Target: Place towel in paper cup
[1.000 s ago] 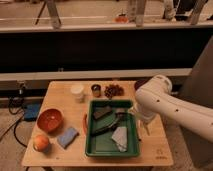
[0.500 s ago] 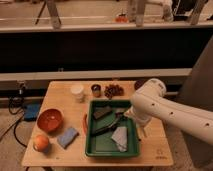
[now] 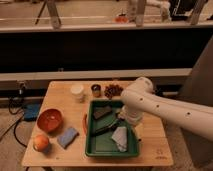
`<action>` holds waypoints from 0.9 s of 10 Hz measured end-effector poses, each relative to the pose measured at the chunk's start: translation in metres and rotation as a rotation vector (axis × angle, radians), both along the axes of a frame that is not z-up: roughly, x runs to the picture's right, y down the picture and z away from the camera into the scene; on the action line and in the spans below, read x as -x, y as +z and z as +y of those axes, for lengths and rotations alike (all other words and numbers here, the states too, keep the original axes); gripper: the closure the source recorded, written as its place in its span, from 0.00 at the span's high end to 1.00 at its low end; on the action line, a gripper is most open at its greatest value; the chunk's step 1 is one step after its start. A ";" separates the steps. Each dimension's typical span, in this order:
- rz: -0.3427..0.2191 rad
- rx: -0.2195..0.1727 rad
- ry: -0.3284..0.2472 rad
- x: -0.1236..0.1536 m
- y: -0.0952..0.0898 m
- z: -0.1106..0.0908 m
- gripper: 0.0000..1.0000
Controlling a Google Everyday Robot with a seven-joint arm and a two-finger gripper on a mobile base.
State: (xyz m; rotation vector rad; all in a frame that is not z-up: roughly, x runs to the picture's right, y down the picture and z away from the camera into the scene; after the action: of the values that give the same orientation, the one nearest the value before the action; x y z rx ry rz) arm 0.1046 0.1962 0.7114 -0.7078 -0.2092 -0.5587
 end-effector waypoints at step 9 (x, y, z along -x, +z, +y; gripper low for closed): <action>0.029 -0.028 0.215 0.017 0.042 0.036 0.55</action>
State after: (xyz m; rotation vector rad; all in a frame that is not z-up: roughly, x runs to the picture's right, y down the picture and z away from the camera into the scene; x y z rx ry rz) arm 0.0880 0.2324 0.7532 -0.6564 -0.2462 -0.3457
